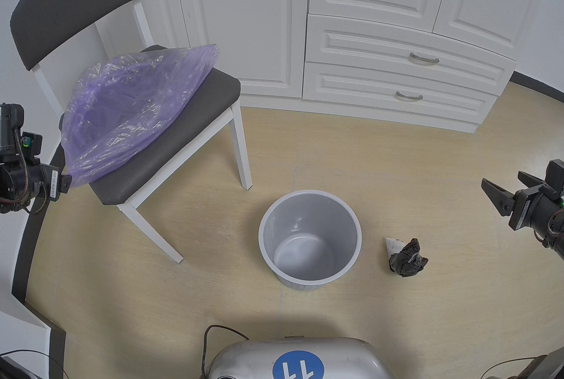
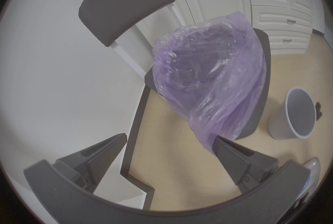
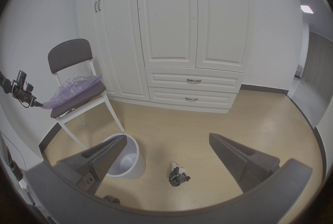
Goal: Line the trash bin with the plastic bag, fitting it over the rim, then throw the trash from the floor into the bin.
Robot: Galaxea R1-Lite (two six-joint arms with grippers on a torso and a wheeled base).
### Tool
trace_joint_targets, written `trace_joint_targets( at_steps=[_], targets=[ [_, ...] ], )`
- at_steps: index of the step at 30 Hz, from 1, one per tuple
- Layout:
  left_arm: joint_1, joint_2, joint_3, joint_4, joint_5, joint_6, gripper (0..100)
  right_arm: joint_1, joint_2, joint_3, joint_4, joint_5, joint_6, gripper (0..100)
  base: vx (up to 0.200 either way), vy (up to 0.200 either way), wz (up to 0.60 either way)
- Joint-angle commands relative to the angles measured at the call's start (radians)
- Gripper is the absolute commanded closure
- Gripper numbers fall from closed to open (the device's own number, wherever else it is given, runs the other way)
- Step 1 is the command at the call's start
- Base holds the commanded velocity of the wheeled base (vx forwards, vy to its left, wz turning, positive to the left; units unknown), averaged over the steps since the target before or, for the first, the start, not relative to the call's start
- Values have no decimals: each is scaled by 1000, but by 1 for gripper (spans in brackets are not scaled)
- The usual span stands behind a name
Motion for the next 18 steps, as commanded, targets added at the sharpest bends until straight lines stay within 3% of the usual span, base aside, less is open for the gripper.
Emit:
trace_joint_targets(
  at_steps=[1,10,18],
  targets=[
    [8,3,-28,-9,-1,-28,0,-1,-3,0,-1,0,-1,0,0,0,0],
    [-47,8,-48,-9,-1,-172,0,-1,-4,0,-1,0,-2,0,0,0,0],
    [-100,88,-40,-34,1,-209,0,-1,-3,1,-1,0,-2,0,0,0,0]
  ],
)
